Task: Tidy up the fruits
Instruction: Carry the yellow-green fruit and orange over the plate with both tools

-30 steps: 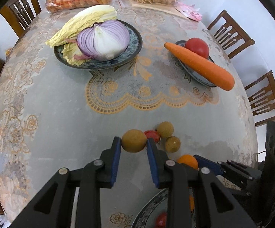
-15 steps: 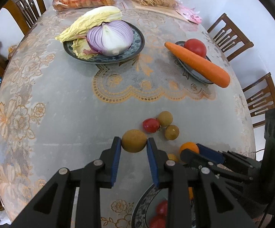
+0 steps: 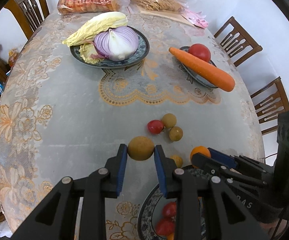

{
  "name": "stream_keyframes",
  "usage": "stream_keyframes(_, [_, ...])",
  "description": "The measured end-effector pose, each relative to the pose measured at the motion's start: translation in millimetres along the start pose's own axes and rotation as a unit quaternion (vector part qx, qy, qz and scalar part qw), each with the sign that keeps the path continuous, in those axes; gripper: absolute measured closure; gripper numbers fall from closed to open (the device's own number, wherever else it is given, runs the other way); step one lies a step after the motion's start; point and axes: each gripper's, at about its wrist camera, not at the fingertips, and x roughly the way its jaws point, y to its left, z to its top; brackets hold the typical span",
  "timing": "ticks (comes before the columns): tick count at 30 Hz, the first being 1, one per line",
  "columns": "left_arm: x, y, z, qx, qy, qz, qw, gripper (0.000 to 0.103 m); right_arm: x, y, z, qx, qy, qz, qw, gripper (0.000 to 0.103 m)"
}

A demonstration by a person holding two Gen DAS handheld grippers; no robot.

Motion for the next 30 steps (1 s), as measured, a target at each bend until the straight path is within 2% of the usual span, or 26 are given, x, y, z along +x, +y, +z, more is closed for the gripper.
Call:
stream_keyframes(18, [-15, -9, -19, 0.028, -0.005, -0.015, 0.9995, 0.074, -27, -2, -18, -0.015, -0.025, -0.010, 1.000, 0.070])
stream_keyframes(30, [-21, -13, -35, 0.043, -0.001, -0.026, 0.9987, 0.074, -39, 0, -40, -0.028, -0.021, -0.020, 0.999, 0.070])
